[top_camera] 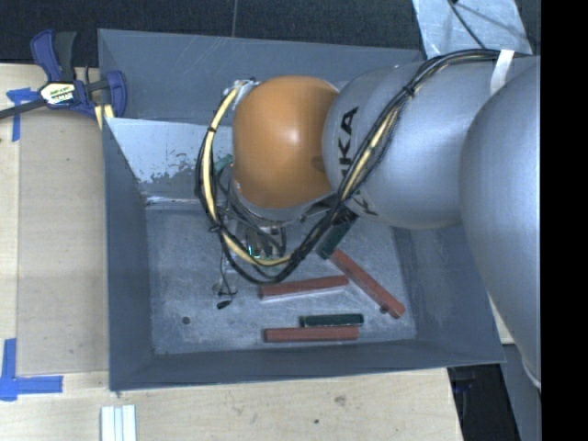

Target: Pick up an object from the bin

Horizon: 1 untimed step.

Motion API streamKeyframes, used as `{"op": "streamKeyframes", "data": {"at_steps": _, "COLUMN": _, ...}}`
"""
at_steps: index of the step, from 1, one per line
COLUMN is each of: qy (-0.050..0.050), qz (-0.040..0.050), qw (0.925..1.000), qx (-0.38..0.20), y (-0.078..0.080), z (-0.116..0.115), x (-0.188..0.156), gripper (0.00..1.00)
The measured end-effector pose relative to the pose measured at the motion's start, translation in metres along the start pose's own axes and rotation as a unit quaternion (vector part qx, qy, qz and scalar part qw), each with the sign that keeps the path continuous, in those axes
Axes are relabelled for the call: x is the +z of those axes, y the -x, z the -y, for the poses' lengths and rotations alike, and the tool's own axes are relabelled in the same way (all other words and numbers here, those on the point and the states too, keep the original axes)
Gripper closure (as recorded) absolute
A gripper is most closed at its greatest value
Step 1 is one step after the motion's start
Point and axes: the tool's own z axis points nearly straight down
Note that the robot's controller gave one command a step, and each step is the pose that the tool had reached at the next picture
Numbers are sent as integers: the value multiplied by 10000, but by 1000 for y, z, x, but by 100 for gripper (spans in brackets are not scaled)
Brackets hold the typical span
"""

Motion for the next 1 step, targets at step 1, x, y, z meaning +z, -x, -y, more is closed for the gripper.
{"op": "streamKeyframes", "data": {"at_steps": 1, "qy": -11, "qz": 21, "qw": 9909, "qx": -1344, "y": -50, "z": 66, "x": 9, "gripper": 0}}
